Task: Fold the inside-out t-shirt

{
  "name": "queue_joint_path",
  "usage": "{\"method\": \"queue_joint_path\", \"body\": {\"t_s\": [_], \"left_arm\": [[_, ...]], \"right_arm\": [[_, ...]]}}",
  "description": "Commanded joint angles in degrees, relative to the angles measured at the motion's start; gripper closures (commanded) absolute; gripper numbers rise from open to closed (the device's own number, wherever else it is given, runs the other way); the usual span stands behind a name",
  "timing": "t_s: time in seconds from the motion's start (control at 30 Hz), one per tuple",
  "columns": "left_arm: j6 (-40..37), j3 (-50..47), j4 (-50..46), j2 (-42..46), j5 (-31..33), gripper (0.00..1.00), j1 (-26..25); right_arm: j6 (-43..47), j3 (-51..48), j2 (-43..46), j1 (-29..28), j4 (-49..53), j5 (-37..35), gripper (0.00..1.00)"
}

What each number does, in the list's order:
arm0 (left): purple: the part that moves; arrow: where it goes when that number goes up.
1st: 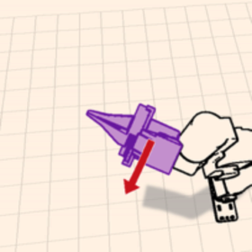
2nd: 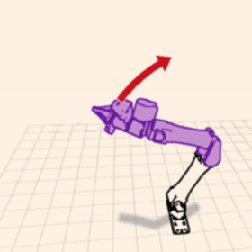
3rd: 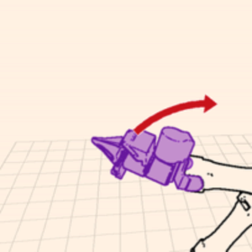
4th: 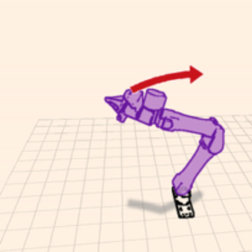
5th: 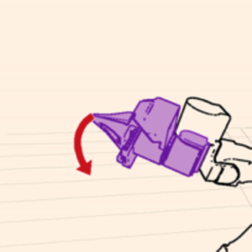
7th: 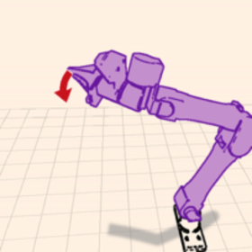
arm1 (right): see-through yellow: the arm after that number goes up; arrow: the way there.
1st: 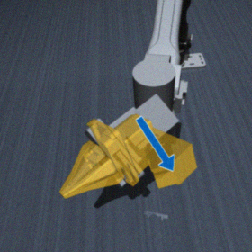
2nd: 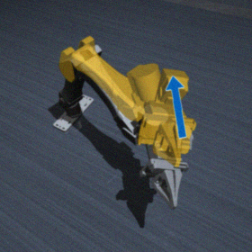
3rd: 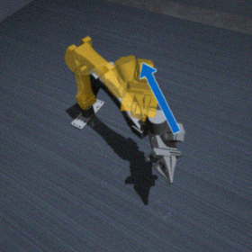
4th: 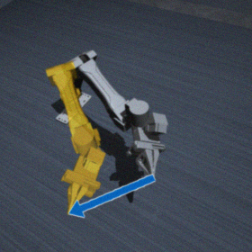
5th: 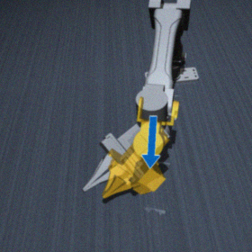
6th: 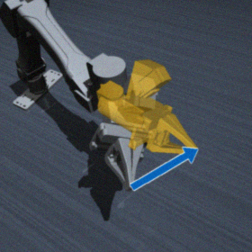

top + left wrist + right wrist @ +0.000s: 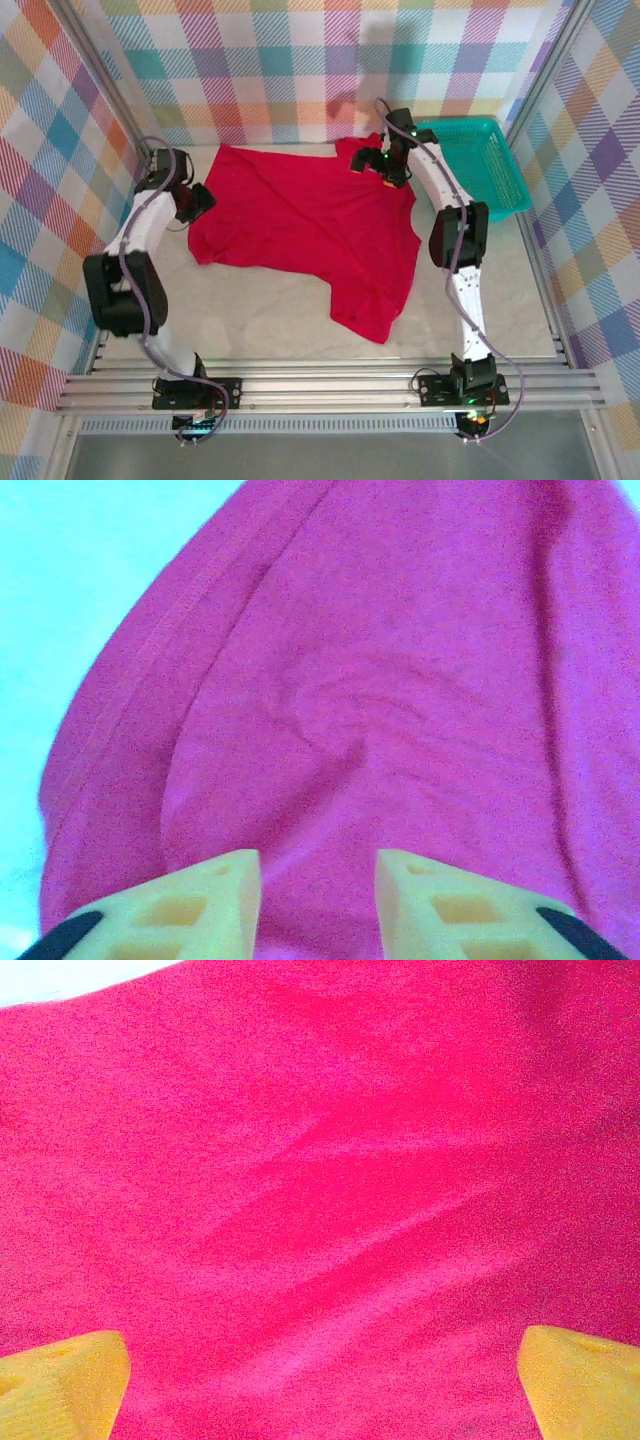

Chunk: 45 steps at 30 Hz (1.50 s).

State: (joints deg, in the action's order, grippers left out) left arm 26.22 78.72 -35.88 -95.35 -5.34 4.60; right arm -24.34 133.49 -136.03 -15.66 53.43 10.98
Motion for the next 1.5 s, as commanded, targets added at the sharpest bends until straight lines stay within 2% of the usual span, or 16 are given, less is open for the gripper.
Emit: {"method": "queue_joint_path", "body": {"t_s": [0.0, 0.13, 0.27, 0.47, 0.57, 0.73, 0.83, 0.9, 1.03, 1.07, 1.33, 1.4, 1.47], "left_arm": [[-0.5, -6.4, -2.6, 1.2, -3.5, 0.74, 0.6], [-2.9, -9.5, -3.3, 1.4, -4.0, 0.75, 0.6], [-5.0, -8.7, -3.5, 0.2, -3.4, 0.75, 0.6], [-5.1, -8.5, -2.0, -4.6, -3.5, 0.72, 0.1], [-5.6, -7.8, -3.2, -6.0, 0.0, 0.67, -0.5], [-6.9, -6.5, -4.4, -7.7, 5.0, 0.53, -2.0], [-7.0, -6.1, -4.2, -8.7, 7.4, 0.52, -2.4], [-7.2, -5.3, -4.5, -9.6, 8.6, 0.57, -2.4], [-7.6, -4.2, -4.7, -11.1, 9.9, 0.86, -2.4], [-7.7, -4.2, -4.8, -11.1, 10.2, 0.89, -2.4], [-8.5, -5.0, -3.6, -10.4, 10.5, 0.92, -2.4], [-8.6, -5.1, -3.4, -10.7, 9.9, 1.0, -2.4], [-8.3, -5.0, -3.7, -10.8, 9.6, 1.0, -2.3]], "right_arm": [[1.3, -13.9, 12.4, -2.9, -1.1, 0.5, 0.0], [-0.9, -35.9, 25.3, -3.7, -10.7, 0.3, 0.03], [-0.7, -46.2, 32.0, -3.8, -12.8, 0.4, 0.03], [-0.2, -55.4, 37.2, -4.3, -13.6, 0.6, 0.02], [0.6, -58.4, 38.2, -4.3, -13.5, 0.4, 0.01], [1.0, -60.4, 38.8, -4.3, -13.6, 0.9, 0.0], [0.9, -60.2, 38.9, -4.3, -13.9, 1.5, 0.0], [0.8, -59.8, 38.8, -4.2, -14.0, 1.5, 0.0], [0.9, -60.2, 38.4, -3.9, -14.2, 1.1, 0.0], [0.8, -60.7, 38.2, -3.8, -14.4, 1.1, 0.0], [-0.1, -65.2, 37.9, -3.7, -17.1, 1.5, 0.0], [-0.3, -65.6, 37.4, -3.8, -17.9, 1.3, 0.0], [-0.7, -65.8, 36.6, -3.5, -18.5, 1.0, 0.0]]}}
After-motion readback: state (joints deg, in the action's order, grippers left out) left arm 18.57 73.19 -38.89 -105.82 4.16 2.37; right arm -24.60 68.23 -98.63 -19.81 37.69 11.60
